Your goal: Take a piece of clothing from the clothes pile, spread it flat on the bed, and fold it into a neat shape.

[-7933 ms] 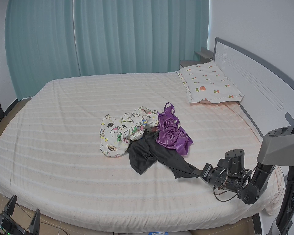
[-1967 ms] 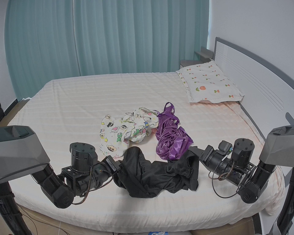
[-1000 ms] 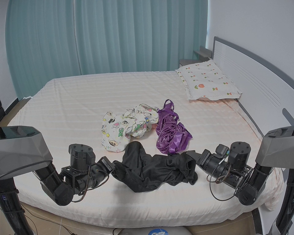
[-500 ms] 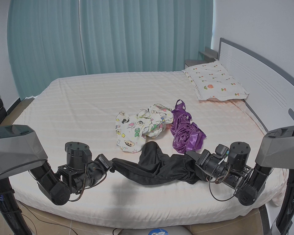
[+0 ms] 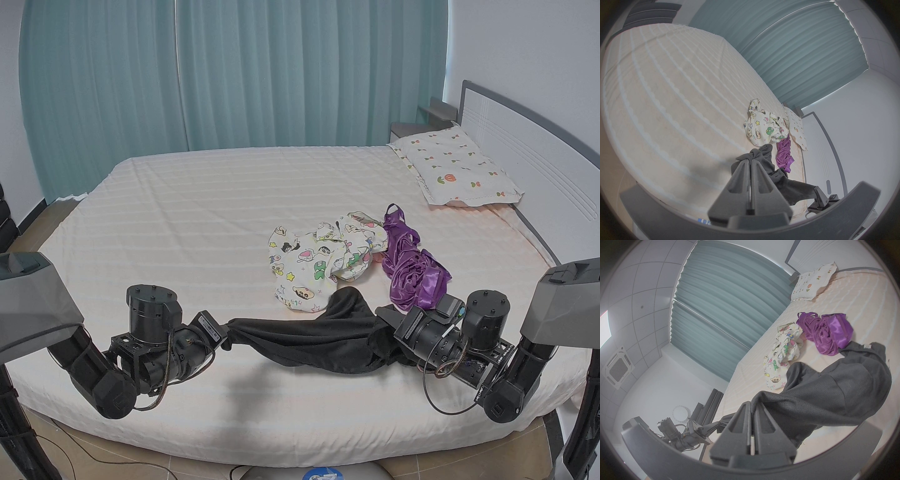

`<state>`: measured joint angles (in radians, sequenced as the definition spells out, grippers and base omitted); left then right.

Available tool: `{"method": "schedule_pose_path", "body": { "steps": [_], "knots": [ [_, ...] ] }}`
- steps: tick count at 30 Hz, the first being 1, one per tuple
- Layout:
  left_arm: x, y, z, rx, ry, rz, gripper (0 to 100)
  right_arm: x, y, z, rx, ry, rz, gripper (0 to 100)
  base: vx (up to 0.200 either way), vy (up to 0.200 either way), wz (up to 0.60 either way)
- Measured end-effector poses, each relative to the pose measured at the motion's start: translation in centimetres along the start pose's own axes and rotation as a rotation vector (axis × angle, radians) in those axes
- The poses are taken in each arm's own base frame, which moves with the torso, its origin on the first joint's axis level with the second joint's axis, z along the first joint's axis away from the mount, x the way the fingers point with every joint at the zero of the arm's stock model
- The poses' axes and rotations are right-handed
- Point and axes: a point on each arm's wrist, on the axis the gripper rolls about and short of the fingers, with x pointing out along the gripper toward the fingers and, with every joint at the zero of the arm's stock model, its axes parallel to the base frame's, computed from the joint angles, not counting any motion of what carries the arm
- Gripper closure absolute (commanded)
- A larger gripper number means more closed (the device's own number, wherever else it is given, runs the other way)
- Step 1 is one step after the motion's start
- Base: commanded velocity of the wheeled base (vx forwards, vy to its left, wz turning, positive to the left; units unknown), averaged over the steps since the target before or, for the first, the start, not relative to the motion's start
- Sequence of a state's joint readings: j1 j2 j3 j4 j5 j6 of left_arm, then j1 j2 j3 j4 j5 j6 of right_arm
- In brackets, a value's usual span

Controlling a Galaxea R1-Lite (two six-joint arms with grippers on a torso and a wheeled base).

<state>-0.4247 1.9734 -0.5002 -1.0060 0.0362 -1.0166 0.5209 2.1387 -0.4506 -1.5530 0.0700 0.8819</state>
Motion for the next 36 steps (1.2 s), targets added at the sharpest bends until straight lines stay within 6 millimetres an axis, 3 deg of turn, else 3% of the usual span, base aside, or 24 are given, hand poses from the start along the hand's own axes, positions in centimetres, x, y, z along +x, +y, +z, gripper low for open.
{"method": "schedule_pose_path", "body": {
  "steps": [18, 36],
  "knots": [
    [-0.3, -0.1, 0.2, -0.002, -0.001, 0.007, 100, 0.3, 1.0, -0.4, -0.039, 0.008, 0.038, 100, 0.000, 0.200, 0.00],
    [-4.0, -1.0, 2.8, -0.030, -0.053, 0.029, 100, 0.9, 4.0, 0.7, -0.148, -0.068, 0.142, 100, 0.000, 0.200, 0.00]
  ]
}}
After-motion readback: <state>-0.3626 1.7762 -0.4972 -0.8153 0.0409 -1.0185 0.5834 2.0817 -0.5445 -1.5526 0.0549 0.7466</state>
